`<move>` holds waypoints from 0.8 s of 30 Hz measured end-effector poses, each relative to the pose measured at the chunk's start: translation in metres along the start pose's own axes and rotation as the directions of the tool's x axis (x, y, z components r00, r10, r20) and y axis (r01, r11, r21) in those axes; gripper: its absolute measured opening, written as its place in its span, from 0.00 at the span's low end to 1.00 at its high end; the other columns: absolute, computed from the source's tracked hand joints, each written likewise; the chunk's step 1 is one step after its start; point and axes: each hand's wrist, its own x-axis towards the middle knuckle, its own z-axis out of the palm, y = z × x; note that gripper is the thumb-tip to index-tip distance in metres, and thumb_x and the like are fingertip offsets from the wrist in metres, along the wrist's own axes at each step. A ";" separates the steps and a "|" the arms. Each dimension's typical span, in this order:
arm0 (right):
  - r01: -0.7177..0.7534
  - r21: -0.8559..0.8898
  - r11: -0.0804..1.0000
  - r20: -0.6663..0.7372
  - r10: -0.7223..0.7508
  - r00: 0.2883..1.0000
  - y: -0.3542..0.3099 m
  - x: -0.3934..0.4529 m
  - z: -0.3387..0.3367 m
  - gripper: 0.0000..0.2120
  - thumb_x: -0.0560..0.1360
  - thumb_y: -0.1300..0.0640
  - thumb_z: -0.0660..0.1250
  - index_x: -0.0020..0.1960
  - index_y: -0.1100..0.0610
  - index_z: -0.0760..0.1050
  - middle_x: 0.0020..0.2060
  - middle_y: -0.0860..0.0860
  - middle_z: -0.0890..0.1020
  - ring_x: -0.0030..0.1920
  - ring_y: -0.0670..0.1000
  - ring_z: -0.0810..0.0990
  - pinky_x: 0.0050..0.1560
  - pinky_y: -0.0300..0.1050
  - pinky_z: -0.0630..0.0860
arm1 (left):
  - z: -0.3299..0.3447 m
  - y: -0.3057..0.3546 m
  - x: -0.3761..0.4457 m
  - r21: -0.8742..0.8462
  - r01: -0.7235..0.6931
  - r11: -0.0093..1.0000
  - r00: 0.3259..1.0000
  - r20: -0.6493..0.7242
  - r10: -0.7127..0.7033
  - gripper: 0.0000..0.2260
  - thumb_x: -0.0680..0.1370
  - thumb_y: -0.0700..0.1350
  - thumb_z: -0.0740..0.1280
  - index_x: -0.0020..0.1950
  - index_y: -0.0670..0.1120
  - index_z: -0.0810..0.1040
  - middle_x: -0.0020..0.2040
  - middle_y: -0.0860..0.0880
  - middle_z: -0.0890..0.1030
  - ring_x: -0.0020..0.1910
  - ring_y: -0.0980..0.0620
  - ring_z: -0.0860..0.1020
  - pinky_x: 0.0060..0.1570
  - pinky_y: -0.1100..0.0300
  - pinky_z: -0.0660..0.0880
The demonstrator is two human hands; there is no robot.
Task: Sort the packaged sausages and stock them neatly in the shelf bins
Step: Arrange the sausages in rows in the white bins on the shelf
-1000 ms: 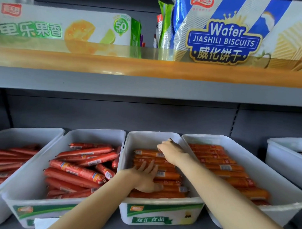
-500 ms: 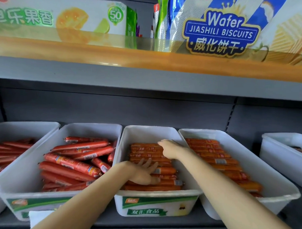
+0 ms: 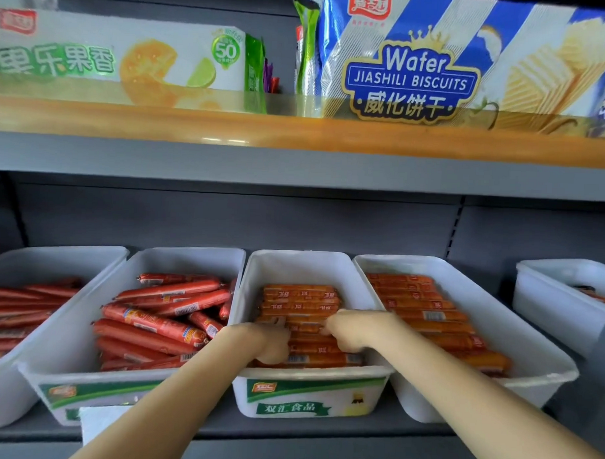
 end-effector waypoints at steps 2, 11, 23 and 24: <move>0.014 0.044 0.999 -0.042 -0.012 0.999 0.004 0.003 0.005 0.25 0.76 0.70 0.56 0.71 0.55 0.67 0.66 0.56 0.72 0.60 0.58 0.76 0.59 0.52 0.75 | 0.001 0.001 -0.004 0.024 -0.025 0.999 0.999 0.036 0.024 0.25 0.82 0.49 0.53 0.77 0.43 0.51 0.76 0.43 0.58 0.72 0.44 0.62 0.71 0.53 0.60; 0.009 0.091 0.996 0.019 -0.011 1.000 -0.003 0.004 0.001 0.23 0.78 0.66 0.56 0.72 0.57 0.64 0.66 0.57 0.71 0.62 0.58 0.74 0.62 0.51 0.73 | 0.001 0.003 -0.005 0.044 0.008 0.999 0.989 0.150 -0.014 0.35 0.81 0.60 0.51 0.76 0.46 0.34 0.77 0.45 0.36 0.76 0.43 0.40 0.74 0.47 0.42; -0.036 0.161 0.986 -0.018 0.039 0.999 0.003 0.027 -0.002 0.25 0.82 0.61 0.51 0.77 0.53 0.51 0.76 0.54 0.54 0.75 0.57 0.57 0.73 0.53 0.58 | -0.004 -0.004 0.016 0.000 0.022 1.000 0.994 0.104 -0.022 0.32 0.80 0.62 0.48 0.76 0.50 0.35 0.77 0.47 0.36 0.76 0.44 0.38 0.74 0.44 0.41; -0.070 0.158 0.985 0.000 0.071 0.997 0.003 0.033 -0.004 0.26 0.82 0.59 0.51 0.78 0.53 0.47 0.77 0.54 0.50 0.76 0.57 0.53 0.74 0.53 0.56 | -0.005 -0.005 0.020 0.006 0.039 0.999 0.992 0.122 -0.040 0.33 0.79 0.64 0.48 0.76 0.52 0.35 0.77 0.48 0.35 0.76 0.44 0.38 0.74 0.44 0.41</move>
